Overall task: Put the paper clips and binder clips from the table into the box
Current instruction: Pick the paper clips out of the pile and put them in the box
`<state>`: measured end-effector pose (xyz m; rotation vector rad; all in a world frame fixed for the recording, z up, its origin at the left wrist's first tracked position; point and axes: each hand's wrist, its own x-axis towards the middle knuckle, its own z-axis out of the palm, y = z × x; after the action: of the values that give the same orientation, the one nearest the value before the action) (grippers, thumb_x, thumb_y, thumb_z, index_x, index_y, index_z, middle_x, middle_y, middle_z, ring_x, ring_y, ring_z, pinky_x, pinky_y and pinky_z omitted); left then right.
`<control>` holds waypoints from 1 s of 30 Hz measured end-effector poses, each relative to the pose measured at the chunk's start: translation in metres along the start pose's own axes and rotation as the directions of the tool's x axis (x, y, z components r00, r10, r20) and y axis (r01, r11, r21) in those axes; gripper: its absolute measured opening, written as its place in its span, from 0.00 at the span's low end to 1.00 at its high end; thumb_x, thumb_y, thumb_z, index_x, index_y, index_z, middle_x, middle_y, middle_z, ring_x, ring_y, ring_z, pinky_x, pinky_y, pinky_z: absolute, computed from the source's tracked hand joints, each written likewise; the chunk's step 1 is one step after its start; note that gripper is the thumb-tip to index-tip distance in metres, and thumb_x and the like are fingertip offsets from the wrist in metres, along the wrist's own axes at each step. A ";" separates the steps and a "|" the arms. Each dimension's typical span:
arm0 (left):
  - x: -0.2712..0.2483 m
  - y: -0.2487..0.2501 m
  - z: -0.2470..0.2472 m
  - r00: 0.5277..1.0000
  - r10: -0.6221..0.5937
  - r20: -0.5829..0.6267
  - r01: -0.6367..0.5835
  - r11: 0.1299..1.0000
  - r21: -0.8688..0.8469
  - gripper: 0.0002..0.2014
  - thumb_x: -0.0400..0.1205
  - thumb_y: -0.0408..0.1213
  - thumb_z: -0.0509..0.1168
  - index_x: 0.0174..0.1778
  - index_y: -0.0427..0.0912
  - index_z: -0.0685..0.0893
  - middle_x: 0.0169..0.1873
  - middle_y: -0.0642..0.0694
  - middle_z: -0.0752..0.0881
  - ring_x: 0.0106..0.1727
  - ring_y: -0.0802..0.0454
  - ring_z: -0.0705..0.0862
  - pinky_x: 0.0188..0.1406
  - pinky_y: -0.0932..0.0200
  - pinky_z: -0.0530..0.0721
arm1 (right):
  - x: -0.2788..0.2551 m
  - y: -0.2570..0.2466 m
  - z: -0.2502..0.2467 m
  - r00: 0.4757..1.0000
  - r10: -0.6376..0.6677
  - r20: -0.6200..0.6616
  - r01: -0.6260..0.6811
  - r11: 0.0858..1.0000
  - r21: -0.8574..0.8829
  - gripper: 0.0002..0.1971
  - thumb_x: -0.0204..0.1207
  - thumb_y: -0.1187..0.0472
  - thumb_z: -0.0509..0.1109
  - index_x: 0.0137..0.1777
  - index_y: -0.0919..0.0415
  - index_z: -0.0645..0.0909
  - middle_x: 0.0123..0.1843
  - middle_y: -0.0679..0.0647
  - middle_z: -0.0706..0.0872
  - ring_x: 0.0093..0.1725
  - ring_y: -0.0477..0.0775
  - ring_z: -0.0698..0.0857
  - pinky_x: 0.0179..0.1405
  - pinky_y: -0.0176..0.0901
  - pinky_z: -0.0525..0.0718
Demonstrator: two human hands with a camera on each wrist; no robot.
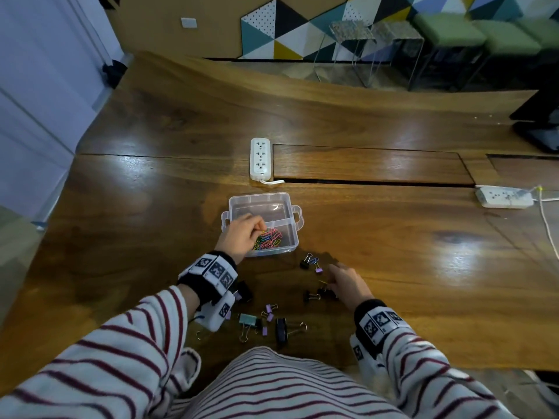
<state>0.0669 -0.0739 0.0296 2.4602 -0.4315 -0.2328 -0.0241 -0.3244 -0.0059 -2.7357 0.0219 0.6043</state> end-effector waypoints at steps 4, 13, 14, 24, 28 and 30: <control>0.005 -0.016 -0.001 0.999 -0.022 0.048 0.019 0.997 0.073 0.10 0.81 0.24 0.59 0.52 0.38 0.83 0.54 0.42 0.82 0.58 0.48 0.82 0.63 0.55 0.80 | 0.009 0.006 -0.013 0.995 -0.032 0.092 0.030 0.999 0.015 0.10 0.71 0.66 0.72 0.51 0.66 0.79 0.53 0.62 0.85 0.54 0.60 0.82 0.49 0.46 0.79; -0.022 -0.031 0.013 0.996 0.037 0.080 -0.049 0.986 0.157 0.12 0.81 0.36 0.63 0.59 0.41 0.82 0.58 0.45 0.81 0.64 0.49 0.76 0.61 0.53 0.79 | 0.015 0.028 -0.035 0.987 -0.111 0.118 0.087 0.978 0.189 0.09 0.73 0.69 0.70 0.39 0.55 0.75 0.43 0.52 0.82 0.47 0.52 0.82 0.49 0.38 0.80; -0.024 -0.032 0.013 0.996 0.052 0.078 -0.065 0.983 0.169 0.12 0.81 0.36 0.63 0.59 0.41 0.82 0.57 0.44 0.81 0.64 0.48 0.76 0.60 0.53 0.80 | 0.015 0.029 -0.037 0.989 -0.115 0.092 0.094 0.974 0.206 0.07 0.73 0.69 0.69 0.41 0.57 0.76 0.42 0.51 0.82 0.46 0.51 0.82 0.48 0.37 0.81; -0.027 -0.030 0.007 0.990 0.109 0.087 -0.124 0.975 0.183 0.10 0.83 0.31 0.59 0.54 0.40 0.85 0.55 0.44 0.84 0.58 0.49 0.81 0.54 0.57 0.81 | 0.032 0.014 -0.022 0.995 -0.072 -0.072 0.074 0.997 0.022 0.18 0.72 0.66 0.70 0.62 0.64 0.76 0.68 0.57 0.73 0.68 0.58 0.74 0.71 0.52 0.75; -0.031 -0.033 0.002 0.994 0.076 0.083 -0.090 0.980 0.178 0.11 0.84 0.31 0.57 0.54 0.40 0.84 0.55 0.45 0.83 0.58 0.50 0.81 0.54 0.61 0.79 | 0.047 0.001 -0.018 0.997 -0.004 -0.073 0.006 1.000 0.025 0.14 0.74 0.65 0.69 0.59 0.62 0.75 0.63 0.60 0.78 0.61 0.61 0.80 0.60 0.51 0.82; -0.034 -0.036 -0.002 0.993 0.050 0.104 -0.068 0.981 0.179 0.10 0.84 0.34 0.58 0.56 0.42 0.83 0.56 0.45 0.82 0.59 0.51 0.80 0.56 0.62 0.78 | 0.051 -0.004 -0.020 0.999 0.000 -0.054 0.001 1.000 0.014 0.13 0.74 0.65 0.68 0.57 0.61 0.74 0.59 0.60 0.81 0.58 0.60 0.82 0.52 0.46 0.81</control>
<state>0.0444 -0.0339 0.0113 2.6180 -0.5914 -0.3039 0.0309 -0.3244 -0.0089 -2.7381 0.0384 0.5287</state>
